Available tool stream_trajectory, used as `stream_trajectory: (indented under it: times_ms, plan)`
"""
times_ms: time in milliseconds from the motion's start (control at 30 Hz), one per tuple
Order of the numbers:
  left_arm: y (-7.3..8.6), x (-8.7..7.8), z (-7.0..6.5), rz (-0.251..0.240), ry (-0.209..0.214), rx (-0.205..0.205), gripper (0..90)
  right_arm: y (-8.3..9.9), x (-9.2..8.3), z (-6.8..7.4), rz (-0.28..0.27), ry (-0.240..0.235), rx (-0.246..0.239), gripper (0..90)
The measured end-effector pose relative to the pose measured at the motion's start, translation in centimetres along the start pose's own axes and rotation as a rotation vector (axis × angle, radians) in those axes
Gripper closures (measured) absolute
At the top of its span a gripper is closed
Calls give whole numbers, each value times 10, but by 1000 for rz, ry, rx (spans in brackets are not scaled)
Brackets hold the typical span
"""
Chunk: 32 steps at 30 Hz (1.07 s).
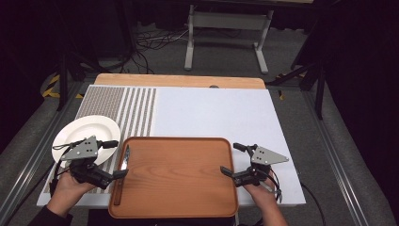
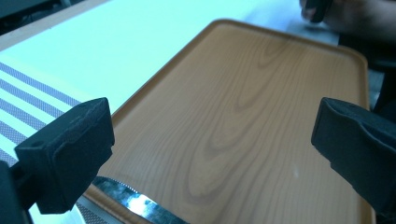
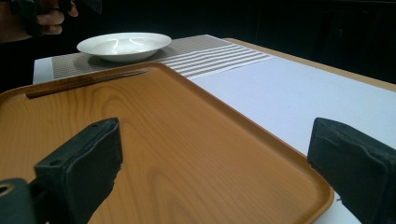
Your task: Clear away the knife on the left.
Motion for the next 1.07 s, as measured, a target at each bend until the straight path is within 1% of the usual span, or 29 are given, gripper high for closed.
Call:
stream_trajectory:
  times_ms: [67,133,233,333,367,400,467,500,600,667,700,733,767,800,867,1067]
  plan:
    - [5,-3,0,-35,-2,1,10,0,0,0,-3,1,1,41]
    - [10,-6,0,-67,-28,9,10,0,0,-1,-4,2,2,41]
    - [22,-12,1,-150,-46,-3,10,0,0,0,-2,1,4,40]
    - [31,-14,3,-183,-55,-5,10,0,0,-1,-8,1,4,41]
    - [34,-15,3,-188,-57,-10,10,0,0,-1,-10,1,5,41]
    - [39,-15,5,-198,-52,-23,10,0,-1,-1,-11,1,6,41]
    - [44,-16,6,-206,-57,-32,10,0,-1,-1,-12,3,7,40]
    - [48,-16,7,-221,-61,-41,9,0,-1,-1,-10,5,7,40]
    - [59,-15,12,-263,-40,-85,9,0,-1,-1,-14,6,12,39]
    - [63,-14,14,-252,-51,-93,9,0,-1,-1,-14,4,16,38]
    - [64,-13,14,-249,-55,-89,10,0,-1,-1,-14,3,17,38]
    - [65,-12,14,-231,-74,-76,10,1,-1,-1,-14,3,17,38]
    - [65,-12,14,-231,-74,-76,9,1,-1,-1,-14,3,17,38]
    - [65,-11,14,-219,-86,-61,9,1,-1,-2,-14,2,19,38]
    - [65,-10,12,-207,-95,-52,9,1,-2,-2,-15,5,19,38]
    - [65,-10,12,-206,-85,-58,9,1,-1,-3,-17,4,21,38]
Point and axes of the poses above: each handheld gripper's, and its own axes: x roughly forward along the jaws, y roughly out of its underside, z roughly to its left, the point moved 2 cm from there along x, roughly forward along the jaws, and after that the axes turned 15 degrees about y, right-handed, at the moved point
